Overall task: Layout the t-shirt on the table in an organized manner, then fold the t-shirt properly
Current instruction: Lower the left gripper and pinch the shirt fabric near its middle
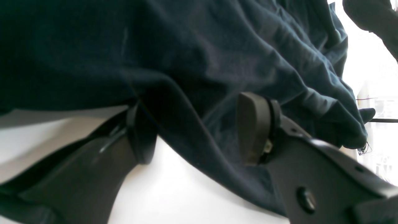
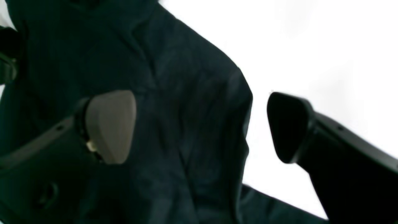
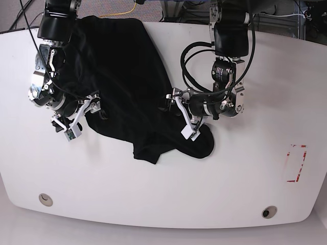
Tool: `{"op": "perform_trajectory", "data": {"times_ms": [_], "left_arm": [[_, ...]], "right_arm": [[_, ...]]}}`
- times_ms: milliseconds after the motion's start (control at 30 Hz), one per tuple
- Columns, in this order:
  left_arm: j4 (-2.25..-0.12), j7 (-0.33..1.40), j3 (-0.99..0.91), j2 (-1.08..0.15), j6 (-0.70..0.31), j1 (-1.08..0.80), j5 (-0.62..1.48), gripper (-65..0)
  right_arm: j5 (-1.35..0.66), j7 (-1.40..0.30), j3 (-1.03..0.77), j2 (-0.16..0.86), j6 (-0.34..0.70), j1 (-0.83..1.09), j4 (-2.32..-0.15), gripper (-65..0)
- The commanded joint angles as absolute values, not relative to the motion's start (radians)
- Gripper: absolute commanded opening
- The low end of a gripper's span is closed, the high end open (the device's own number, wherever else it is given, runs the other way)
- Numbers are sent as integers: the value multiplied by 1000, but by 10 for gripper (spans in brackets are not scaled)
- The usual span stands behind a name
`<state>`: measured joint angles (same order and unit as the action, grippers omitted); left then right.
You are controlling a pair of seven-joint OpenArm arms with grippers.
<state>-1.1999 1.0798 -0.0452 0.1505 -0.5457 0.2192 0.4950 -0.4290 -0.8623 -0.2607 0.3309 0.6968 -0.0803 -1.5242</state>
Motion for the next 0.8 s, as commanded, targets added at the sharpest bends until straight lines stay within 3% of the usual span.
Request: {"op": "perform_trajectory", "data": {"times_ms": [0, 167, 333, 500, 767], "left_arm": [[-1210, 1079, 1, 157, -545, 237, 504, -290], [-1210, 1079, 84, 157, -541, 237, 503, -339], [-1210, 1079, 99, 157, -538, 237, 501, -497], [-1210, 1078, 99, 157, -470, 237, 499, -650], [-1210, 1059, 41, 148, -364, 246, 472, -650]], "right_arm": [[-447, -842, -268, 344, 698, -101, -1546, 0], [-447, -842, -268, 344, 698, -101, -1546, 0], [-447, -842, -269, 344, 698, -101, -1546, 0], [-447, -842, -271, 344, 698, -101, -1546, 0], [-446, -842, -272, 344, 698, -101, -1547, 0]]}}
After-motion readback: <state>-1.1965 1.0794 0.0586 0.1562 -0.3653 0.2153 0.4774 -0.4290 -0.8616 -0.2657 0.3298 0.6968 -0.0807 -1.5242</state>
